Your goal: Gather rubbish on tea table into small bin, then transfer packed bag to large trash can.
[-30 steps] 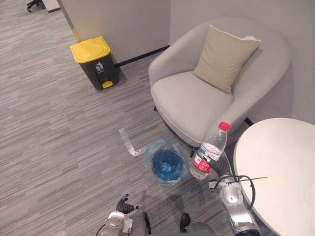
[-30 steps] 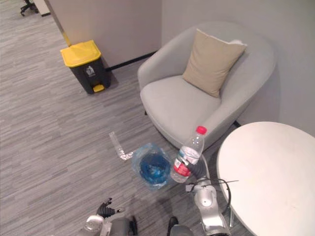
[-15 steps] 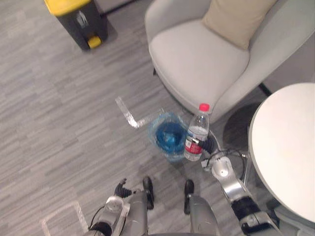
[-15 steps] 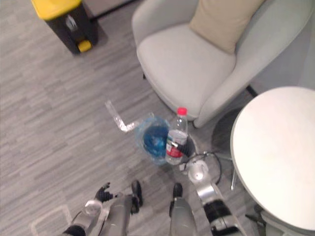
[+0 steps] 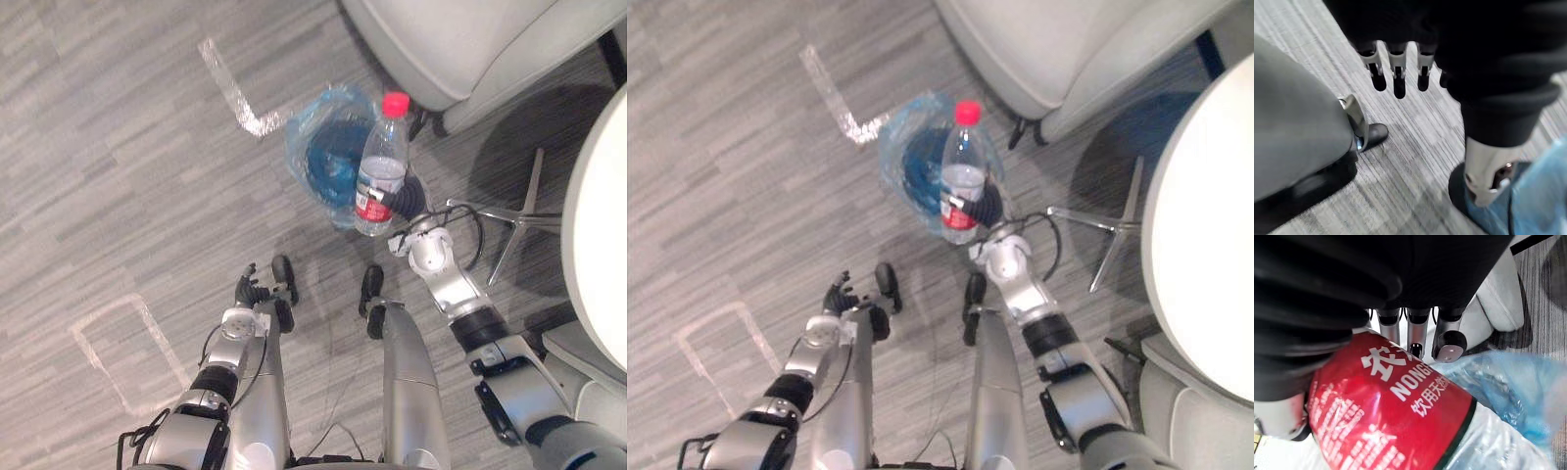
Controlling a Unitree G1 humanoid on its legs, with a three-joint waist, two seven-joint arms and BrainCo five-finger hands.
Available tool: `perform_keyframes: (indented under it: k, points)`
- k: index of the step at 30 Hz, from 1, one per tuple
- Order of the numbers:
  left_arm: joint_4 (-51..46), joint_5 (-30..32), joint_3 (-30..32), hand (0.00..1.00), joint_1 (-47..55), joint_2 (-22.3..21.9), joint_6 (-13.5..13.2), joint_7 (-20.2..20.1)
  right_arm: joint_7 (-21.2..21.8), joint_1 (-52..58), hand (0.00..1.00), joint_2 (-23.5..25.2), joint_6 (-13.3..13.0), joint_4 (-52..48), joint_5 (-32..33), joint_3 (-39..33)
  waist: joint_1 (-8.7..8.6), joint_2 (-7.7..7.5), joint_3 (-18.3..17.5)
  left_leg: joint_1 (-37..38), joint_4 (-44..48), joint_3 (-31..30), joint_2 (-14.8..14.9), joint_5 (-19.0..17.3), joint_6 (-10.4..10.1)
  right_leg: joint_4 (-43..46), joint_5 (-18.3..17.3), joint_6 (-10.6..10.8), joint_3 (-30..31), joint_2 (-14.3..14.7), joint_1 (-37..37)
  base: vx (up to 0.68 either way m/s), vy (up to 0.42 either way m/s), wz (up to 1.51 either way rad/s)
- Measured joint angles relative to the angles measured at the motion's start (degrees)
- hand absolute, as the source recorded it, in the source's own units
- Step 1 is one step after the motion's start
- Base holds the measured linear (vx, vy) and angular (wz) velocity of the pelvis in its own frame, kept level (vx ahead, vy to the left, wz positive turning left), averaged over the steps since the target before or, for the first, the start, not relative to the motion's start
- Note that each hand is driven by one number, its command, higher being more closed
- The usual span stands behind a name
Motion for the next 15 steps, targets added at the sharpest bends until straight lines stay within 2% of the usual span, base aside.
perform_keyframes:
  k: [8,9,15]
  points:
    - [-0.99,-1.69,1.59,0.00,-3.19,0.01,-1.08,1.07,-1.91,-7.20,1.00,-0.33,0.44,6.95,0.01,-0.24,0.71,-0.16,0.11,-9.55,4.88,-2.70,-0.64,0.36,-0.14,6.77,-2.19,-0.01,-1.12,-1.38,-8.61,-0.02,-0.014,0.13]
    - [-1.24,-1.78,1.60,0.00,-3.33,0.04,-1.20,1.08,-2.19,-7.45,0.00,-0.32,0.50,8.02,0.00,-0.24,0.76,-0.16,0.11,-10.03,4.91,-2.95,-0.79,0.38,-0.15,7.07,-2.86,0.04,-1.17,-1.43,-9.07,-0.04,-0.016,0.15]
    - [-1.40,-2.14,1.57,0.00,-3.72,0.04,-1.21,1.13,-3.03,-8.21,0.00,-0.23,1.19,10.82,0.01,-4.32,1.08,-0.18,0.10,-10.82,3.49,-3.24,-0.91,1.00,-0.46,7.05,-3.35,-0.06,-2.44,-1.97,-9.86,-0.03,-0.020,0.07]
